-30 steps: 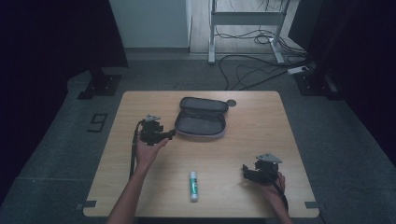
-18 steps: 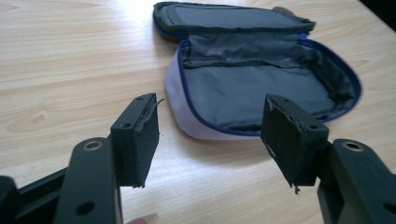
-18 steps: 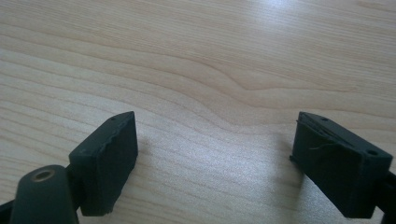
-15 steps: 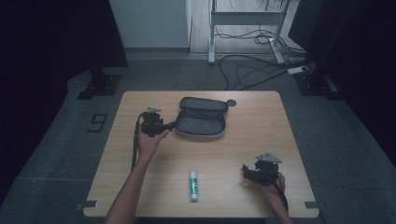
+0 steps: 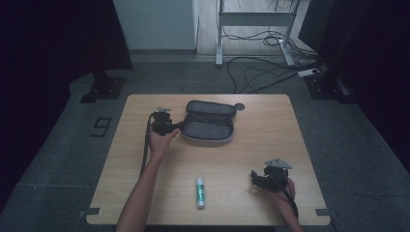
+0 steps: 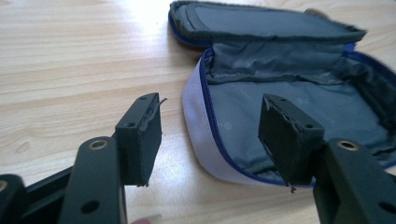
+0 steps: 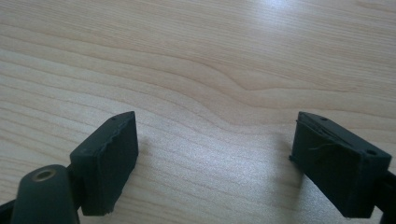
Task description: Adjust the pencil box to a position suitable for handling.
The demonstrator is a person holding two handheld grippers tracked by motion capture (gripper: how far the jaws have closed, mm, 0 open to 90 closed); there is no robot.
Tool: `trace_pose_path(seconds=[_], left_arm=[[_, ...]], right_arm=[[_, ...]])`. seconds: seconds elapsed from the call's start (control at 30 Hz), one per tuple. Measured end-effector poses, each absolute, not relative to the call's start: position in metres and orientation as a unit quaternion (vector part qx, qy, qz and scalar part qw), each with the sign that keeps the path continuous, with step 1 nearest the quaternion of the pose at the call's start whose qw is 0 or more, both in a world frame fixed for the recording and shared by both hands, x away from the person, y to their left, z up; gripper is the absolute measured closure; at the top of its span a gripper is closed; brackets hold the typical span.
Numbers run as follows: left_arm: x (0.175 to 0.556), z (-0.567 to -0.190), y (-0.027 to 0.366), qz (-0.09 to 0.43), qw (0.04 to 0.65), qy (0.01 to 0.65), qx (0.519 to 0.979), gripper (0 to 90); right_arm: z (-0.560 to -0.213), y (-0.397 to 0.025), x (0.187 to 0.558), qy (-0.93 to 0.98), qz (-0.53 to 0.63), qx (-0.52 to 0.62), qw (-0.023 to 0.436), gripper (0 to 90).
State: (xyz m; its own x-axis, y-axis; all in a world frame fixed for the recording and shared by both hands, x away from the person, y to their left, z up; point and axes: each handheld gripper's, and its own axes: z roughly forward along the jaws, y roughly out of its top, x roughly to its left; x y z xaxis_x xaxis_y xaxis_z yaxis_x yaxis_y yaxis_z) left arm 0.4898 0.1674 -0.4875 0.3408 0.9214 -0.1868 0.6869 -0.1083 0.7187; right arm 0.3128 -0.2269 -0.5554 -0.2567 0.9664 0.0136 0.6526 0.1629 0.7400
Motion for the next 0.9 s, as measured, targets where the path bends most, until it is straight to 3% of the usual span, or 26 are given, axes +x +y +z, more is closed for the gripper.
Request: trace_pose_path(seconds=[0.23,0.4,0.67,0.9], left_arm=[[0.495,-0.497,0.155,0.150,0.375,0.554,0.728,41.9],[0.496,-0.505,0.149,0.147,0.355,0.552,0.740,49.9],[0.500,-0.512,0.153,0.141,0.345,0.562,0.738,53.1],[0.504,-0.521,0.157,0.120,0.345,0.566,0.739,62.0]], right_arm=[[-0.555,-0.227,0.313,0.723,0.325,0.560,0.242,14.0],[-0.555,-0.227,0.313,0.723,0.324,0.560,0.241,14.0],[-0.555,-0.227,0.313,0.723,0.325,0.560,0.242,14.0],[-0.555,-0.227,0.313,0.723,0.325,0.560,0.242,14.3]])
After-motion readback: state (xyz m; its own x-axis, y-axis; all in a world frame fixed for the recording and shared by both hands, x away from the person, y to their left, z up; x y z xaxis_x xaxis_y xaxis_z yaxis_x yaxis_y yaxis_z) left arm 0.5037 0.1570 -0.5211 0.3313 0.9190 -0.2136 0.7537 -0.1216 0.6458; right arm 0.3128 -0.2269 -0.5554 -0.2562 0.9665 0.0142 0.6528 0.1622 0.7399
